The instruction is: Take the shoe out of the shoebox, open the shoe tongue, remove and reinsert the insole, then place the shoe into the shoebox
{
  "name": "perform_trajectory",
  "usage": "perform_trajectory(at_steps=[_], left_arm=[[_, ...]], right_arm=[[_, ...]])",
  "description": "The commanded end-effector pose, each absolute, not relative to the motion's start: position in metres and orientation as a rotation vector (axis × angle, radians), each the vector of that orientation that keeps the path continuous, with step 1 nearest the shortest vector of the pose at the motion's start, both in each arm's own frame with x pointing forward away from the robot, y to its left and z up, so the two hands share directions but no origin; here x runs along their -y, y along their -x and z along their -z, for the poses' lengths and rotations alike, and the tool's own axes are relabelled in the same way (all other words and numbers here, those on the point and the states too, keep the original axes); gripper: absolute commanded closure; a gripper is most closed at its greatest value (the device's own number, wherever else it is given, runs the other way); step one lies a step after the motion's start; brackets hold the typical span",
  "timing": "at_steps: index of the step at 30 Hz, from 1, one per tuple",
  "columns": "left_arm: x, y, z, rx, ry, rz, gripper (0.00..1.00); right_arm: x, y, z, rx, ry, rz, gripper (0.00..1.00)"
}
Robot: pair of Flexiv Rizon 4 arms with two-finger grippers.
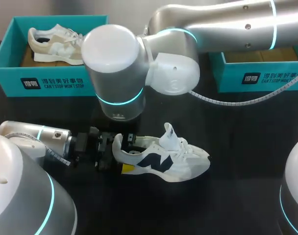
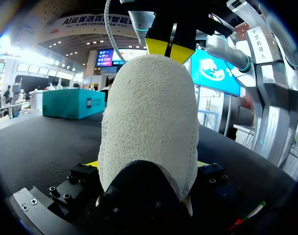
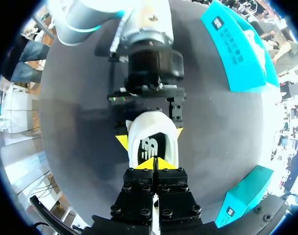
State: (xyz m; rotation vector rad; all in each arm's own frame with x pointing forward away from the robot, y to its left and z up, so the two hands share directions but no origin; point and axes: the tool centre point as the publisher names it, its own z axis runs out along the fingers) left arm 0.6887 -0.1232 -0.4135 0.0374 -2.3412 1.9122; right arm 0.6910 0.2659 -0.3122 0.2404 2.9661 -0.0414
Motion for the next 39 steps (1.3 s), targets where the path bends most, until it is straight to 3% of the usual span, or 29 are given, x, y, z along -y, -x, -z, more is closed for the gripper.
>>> perform_trajectory(at_steps=[1, 18, 39], left_arm=[[0.123, -0.689, 0.414, 2.343, -0.038, -1.911, 1.00], [0.123, -0.689, 0.414, 2.343, -0.038, -1.911, 1.00], [0.123, -0.689, 0.414, 2.343, -0.038, -1.911, 1.00]], right_arm=[[-0.263, -0.695, 0.328, -2.986, -0.251, 0.051, 1.00], [-0.249, -0.698, 0.377, -3.048, -0.278, 0.020, 1.00], [-0.209, -0.693, 0.385, -3.031, -0.456, 0.071, 1.00]])
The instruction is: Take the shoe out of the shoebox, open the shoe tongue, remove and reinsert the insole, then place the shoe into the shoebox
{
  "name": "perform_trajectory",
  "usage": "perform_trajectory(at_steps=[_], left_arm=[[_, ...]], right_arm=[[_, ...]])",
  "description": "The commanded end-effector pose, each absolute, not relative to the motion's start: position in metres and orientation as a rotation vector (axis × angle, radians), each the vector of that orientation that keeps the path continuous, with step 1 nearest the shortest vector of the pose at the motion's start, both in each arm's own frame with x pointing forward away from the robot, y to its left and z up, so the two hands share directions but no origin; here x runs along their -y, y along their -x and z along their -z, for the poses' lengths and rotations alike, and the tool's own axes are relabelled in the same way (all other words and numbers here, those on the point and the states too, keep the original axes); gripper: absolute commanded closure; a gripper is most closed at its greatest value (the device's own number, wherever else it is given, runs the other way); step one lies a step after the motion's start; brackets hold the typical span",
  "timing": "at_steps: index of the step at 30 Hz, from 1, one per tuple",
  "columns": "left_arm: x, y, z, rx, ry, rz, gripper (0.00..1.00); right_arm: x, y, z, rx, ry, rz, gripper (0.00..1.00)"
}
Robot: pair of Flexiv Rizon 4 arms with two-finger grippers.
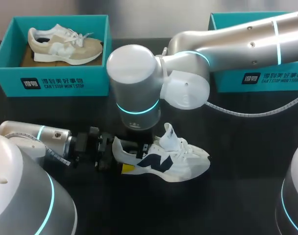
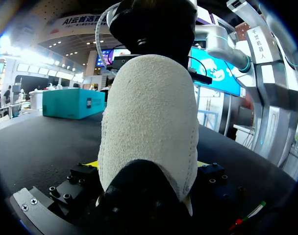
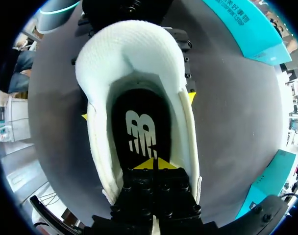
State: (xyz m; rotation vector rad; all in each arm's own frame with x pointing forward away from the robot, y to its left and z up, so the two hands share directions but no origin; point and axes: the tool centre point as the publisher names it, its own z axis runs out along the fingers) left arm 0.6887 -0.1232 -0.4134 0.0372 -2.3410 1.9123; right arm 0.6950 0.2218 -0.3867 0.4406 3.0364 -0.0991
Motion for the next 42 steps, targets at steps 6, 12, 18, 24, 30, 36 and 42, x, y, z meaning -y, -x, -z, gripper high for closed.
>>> perform_trajectory(at_steps=[6, 12, 18, 24, 30, 36, 42], left_arm=[[0.123, -0.689, 0.414, 2.343, -0.038, -1.911, 1.00], [0.123, -0.689, 0.414, 2.343, -0.038, -1.911, 1.00], [0.123, -0.689, 0.414, 2.343, -0.038, -1.911, 1.00], [0.123, -0.689, 0.414, 2.343, -0.038, -1.911, 1.00], [0.123, -0.689, 0.414, 2.343, -0.038, -1.911, 1.00], [0.123, -0.689, 0.414, 2.343, -0.038, -1.911, 1.00], [0.123, -0.689, 0.414, 2.343, -0.038, -1.911, 1.00]], right_arm=[[-0.199, -0.696, 0.389, -3.035, -0.486, 0.093, 0.99], [-0.197, -0.697, 0.391, -3.033, -0.484, 0.102, 0.67], [-0.199, -0.702, 0.396, -3.058, -0.465, 0.111, 0.57], [-0.202, -0.701, 0.407, -3.103, -0.434, 0.108, 0.51], [-0.204, -0.693, 0.422, -3.186, -0.403, 0.121, 0.29], [-0.207, -0.675, 0.433, -3.274, -0.400, 0.145, 0.29], [-0.209, -0.662, 0.442, -3.326, -0.409, 0.144, 0.51]])
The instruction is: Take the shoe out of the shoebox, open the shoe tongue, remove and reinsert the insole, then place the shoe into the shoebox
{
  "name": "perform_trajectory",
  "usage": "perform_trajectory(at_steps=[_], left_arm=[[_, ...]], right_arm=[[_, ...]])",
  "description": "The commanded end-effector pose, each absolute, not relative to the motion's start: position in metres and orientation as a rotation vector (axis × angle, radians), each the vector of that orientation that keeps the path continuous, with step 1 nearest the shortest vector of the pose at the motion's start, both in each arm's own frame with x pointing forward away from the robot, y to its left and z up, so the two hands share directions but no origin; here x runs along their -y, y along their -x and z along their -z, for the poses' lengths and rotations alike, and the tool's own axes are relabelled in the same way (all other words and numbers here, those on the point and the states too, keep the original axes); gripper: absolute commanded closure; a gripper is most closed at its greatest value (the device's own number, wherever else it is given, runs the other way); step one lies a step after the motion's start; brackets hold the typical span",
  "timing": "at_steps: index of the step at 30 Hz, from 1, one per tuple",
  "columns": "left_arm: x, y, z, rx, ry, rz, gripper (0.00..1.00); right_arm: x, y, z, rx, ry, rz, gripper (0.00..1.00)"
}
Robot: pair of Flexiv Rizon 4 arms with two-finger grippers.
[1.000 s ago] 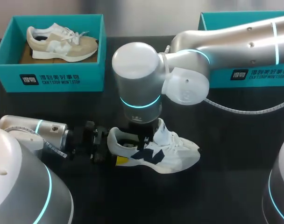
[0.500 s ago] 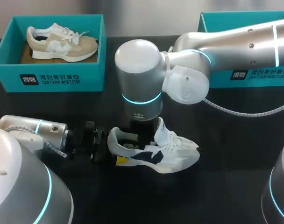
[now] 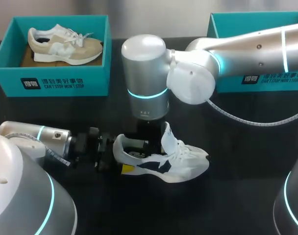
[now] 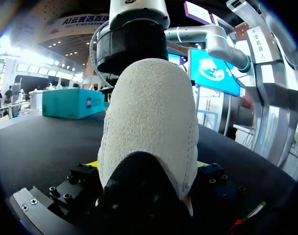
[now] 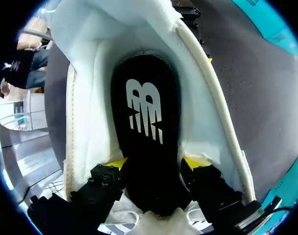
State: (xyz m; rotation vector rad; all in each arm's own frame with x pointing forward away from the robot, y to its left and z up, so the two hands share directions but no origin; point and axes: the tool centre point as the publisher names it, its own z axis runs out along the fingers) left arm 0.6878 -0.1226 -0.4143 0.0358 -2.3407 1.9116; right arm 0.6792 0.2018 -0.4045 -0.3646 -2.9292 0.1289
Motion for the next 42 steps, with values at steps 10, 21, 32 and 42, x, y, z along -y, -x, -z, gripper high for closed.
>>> perform_trajectory(at_steps=[10, 21, 32, 42], left_arm=[[0.123, -0.689, 0.414, 2.343, -0.038, -1.911, 1.00], [0.123, -0.689, 0.414, 2.343, -0.038, -1.911, 1.00], [0.123, -0.689, 0.414, 2.343, -0.038, -1.911, 1.00], [0.123, -0.689, 0.414, 2.343, -0.038, -1.911, 1.00]], right_arm=[[-0.205, -0.653, 0.443, 2.874, 0.338, -0.084, 1.00], [-0.190, -0.647, 0.412, 2.975, 0.393, -0.020, 1.00], [-0.179, -0.649, 0.378, 3.076, 0.390, 0.208, 1.00], [-0.173, -0.660, 0.360, 3.119, 0.251, 0.475, 1.00]])
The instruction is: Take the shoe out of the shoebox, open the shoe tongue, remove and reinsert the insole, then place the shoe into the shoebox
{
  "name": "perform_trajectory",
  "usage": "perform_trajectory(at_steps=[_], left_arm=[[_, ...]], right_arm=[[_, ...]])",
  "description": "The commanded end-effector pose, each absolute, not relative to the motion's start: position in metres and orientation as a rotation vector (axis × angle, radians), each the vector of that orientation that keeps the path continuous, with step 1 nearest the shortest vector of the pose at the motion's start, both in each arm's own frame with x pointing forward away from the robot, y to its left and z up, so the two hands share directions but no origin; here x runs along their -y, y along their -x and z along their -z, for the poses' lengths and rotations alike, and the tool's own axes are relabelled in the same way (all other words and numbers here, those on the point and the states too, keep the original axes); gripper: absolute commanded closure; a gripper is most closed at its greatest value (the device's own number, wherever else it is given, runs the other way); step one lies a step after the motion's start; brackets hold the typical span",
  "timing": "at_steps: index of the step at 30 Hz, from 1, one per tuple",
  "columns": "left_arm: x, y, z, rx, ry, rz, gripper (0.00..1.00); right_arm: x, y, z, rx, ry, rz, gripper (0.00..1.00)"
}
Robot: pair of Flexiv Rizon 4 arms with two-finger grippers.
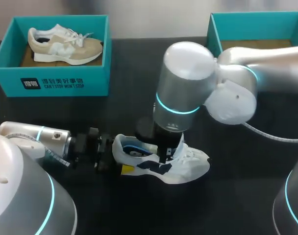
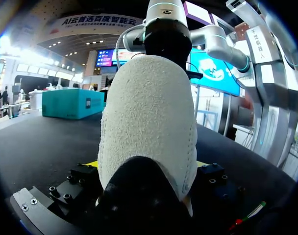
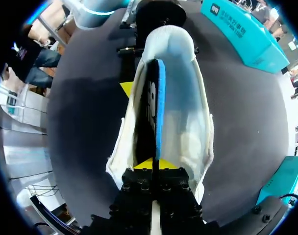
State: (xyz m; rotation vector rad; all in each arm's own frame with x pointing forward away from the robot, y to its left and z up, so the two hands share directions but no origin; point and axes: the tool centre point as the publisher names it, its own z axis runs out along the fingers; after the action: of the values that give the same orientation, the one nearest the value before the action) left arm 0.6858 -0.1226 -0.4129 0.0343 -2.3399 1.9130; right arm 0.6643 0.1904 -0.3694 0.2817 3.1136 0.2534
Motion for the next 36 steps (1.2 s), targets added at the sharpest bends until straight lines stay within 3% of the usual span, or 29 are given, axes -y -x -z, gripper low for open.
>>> perform_trajectory(at_steps=[1, 14, 36], left_arm=[[0.123, -0.689, 0.414, 2.343, -0.038, -1.911, 1.00], [0.123, -0.689, 0.414, 2.343, -0.038, -1.911, 1.00], [0.123, -0.689, 0.414, 2.343, -0.038, -1.911, 1.00]], right_arm=[[-0.173, -0.661, 0.359, -3.073, -0.244, -0.469, 1.00], [-0.165, -0.679, 0.351, -3.041, -0.072, -0.631, 1.00], [-0.228, -0.703, 0.317, -3.065, 0.454, -0.511, 1.00]])
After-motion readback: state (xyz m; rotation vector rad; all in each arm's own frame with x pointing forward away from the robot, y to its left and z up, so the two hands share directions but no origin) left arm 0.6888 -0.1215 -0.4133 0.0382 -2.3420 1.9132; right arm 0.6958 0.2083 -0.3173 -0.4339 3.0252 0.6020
